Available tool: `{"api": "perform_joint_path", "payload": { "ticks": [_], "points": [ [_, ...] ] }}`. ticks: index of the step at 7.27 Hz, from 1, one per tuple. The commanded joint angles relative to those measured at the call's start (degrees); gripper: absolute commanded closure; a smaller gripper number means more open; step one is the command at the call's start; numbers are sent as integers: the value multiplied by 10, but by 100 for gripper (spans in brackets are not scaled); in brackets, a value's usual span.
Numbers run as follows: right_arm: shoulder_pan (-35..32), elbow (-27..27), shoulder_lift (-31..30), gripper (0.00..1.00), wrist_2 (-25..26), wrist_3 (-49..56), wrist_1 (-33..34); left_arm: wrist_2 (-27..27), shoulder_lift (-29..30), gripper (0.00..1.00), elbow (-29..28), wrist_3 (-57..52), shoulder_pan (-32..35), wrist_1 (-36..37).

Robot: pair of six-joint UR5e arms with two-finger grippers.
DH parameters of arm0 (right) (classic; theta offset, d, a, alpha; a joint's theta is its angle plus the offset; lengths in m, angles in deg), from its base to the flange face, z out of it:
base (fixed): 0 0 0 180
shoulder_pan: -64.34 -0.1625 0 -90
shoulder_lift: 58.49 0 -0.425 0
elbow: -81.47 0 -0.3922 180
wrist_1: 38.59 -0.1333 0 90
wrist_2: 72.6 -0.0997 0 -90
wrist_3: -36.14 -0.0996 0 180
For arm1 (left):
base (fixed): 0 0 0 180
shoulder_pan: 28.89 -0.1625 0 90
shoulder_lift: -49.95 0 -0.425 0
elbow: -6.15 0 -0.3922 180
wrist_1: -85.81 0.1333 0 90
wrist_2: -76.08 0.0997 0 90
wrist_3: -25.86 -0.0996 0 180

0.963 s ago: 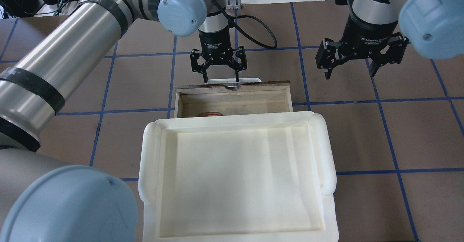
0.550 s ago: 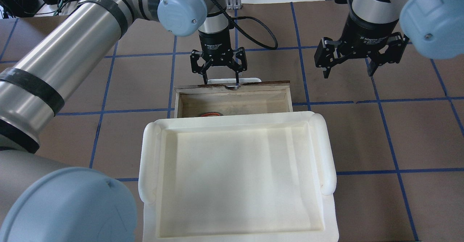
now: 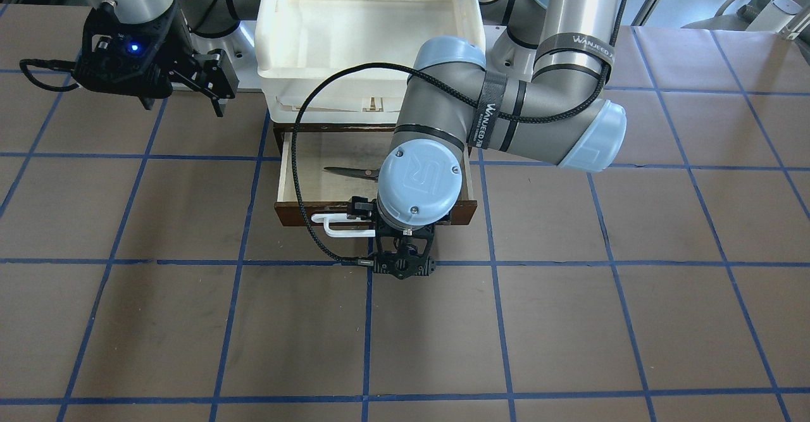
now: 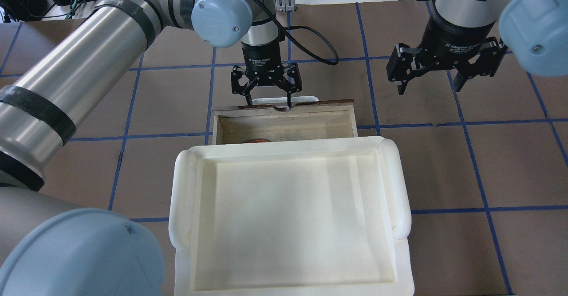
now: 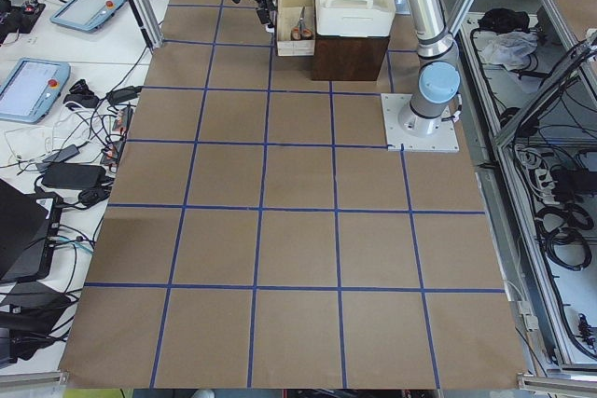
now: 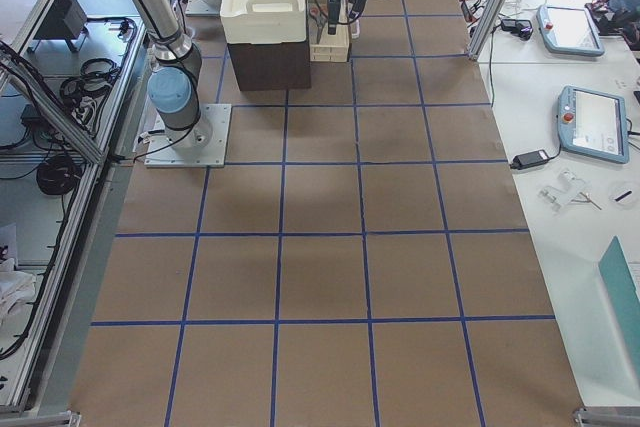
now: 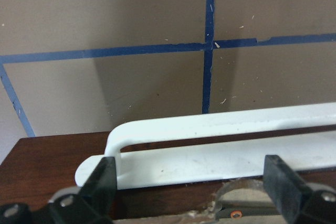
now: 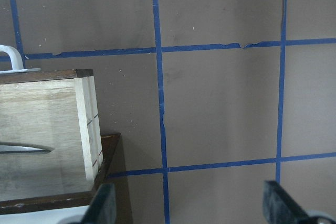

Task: Put scissors in drawer and close it
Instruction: 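Push the drawer closed with the left gripper, away from the robot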

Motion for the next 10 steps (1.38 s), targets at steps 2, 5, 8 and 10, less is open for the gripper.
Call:
{"api": "perform_joint_path", "payload": {
  "ticks": [2,5,8,10],
  "points": [
    [0,1,-1,0,-4,3,1,0,-12,0,2,0,0,-24],
    [0,1,1,0,2,2,4,0,-13,0,3,0,1,-39],
    [-1,1,2,0,-1,4,4,0,-22,0,10,0,1,-68],
    [-1,1,2,0,1,4,4,-2,-30,0,27,0,1,-79]
  ]
}}
